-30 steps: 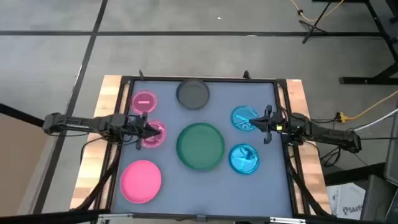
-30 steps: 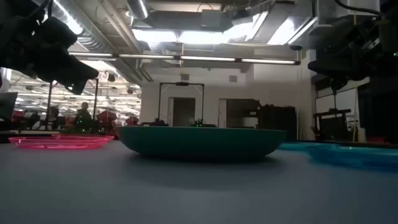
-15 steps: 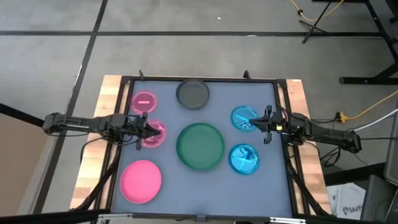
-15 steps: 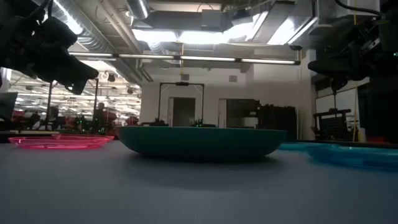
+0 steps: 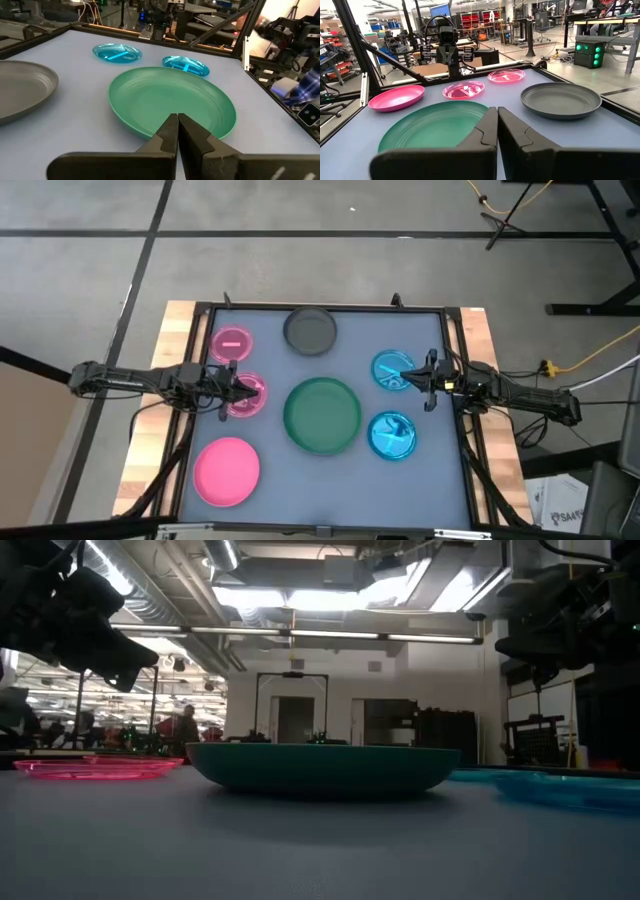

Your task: Stack plastic plates

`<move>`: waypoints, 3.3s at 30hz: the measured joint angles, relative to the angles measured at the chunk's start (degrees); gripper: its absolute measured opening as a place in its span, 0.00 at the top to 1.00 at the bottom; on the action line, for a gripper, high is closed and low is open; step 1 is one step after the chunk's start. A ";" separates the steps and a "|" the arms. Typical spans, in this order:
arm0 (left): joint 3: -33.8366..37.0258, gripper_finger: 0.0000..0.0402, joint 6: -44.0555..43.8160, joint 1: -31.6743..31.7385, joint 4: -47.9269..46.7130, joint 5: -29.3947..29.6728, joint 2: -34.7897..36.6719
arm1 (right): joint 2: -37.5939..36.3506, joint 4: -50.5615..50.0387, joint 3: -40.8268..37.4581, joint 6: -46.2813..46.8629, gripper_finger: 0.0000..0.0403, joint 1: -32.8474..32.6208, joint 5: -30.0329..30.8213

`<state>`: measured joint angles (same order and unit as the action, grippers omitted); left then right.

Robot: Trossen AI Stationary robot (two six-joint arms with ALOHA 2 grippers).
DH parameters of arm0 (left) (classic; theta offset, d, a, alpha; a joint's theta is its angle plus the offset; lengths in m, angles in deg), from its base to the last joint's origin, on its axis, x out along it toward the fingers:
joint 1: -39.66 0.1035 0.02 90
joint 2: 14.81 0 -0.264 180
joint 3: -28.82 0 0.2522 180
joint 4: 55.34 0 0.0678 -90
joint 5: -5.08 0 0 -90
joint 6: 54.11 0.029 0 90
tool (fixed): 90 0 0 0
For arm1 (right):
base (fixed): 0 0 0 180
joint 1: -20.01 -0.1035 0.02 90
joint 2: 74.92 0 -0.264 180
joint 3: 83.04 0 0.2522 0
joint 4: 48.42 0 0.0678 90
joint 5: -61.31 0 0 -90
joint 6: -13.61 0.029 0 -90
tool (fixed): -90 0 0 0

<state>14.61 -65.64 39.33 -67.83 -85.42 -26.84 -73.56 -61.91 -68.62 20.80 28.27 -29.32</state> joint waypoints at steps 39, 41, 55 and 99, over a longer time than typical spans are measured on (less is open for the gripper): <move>-1.45 0.99 6.14 0.10 26.64 19.18 -1.12 | -0.01 0.05 0.00 0.02 0.99 0.00 0.01; -2.58 0.99 6.14 0.09 26.80 18.99 -2.28 | 0.00 0.07 0.00 0.01 0.99 0.01 0.01; -12.16 0.99 8.90 0.09 26.69 20.66 -21.08 | 0.00 1.20 -0.07 -0.09 0.99 0.01 3.64; -33.66 0.50 -7.87 32.05 3.62 10.19 -57.03 | 0.00 1.34 0.02 -0.23 0.99 0.02 9.02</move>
<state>-19.05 -73.51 71.37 -64.21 -75.23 -83.87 -73.55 -60.57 -68.60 20.56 28.29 -20.30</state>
